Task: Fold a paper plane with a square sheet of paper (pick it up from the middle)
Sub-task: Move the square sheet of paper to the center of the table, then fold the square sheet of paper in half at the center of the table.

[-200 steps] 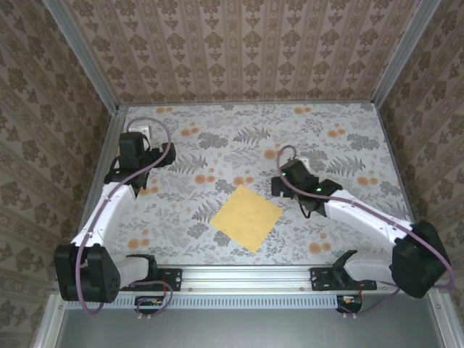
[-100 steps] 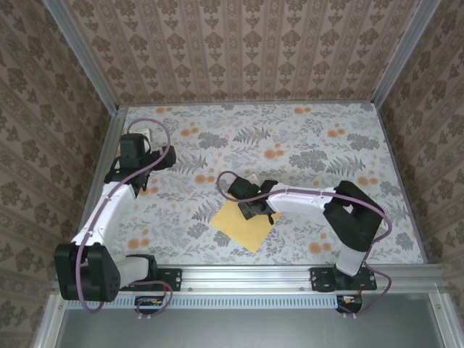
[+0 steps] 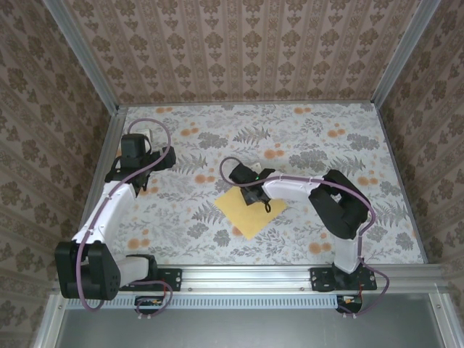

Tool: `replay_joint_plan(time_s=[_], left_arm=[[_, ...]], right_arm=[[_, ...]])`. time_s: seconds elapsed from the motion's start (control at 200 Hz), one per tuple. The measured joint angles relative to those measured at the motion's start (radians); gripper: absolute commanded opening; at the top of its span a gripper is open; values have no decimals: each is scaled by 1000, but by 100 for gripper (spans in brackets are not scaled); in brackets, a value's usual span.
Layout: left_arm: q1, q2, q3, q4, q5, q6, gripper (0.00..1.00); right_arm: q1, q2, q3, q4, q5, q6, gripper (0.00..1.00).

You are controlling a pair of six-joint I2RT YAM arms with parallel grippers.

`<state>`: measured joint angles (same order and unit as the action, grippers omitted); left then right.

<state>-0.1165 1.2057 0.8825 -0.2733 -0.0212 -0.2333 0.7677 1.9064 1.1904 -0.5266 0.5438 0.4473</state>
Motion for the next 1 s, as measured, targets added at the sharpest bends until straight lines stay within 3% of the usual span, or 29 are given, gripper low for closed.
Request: replay_joint_plan(time_s=[0.385, 0.565, 0.73, 1.0], left_arm=[[0, 11, 2, -36, 8, -35, 100], [0, 37, 5, -42, 41, -81, 100], [0, 56, 5, -50, 68, -113, 100], [0, 57, 5, -56, 92, -120, 100]], right_arm=[[-221, 59, 87, -14, -31, 156, 100], [-224, -3, 92, -50, -107, 140, 100], [-222, -114, 87, -42, -299, 77, 100], [-217, 7, 185, -134, -440, -68, 100]])
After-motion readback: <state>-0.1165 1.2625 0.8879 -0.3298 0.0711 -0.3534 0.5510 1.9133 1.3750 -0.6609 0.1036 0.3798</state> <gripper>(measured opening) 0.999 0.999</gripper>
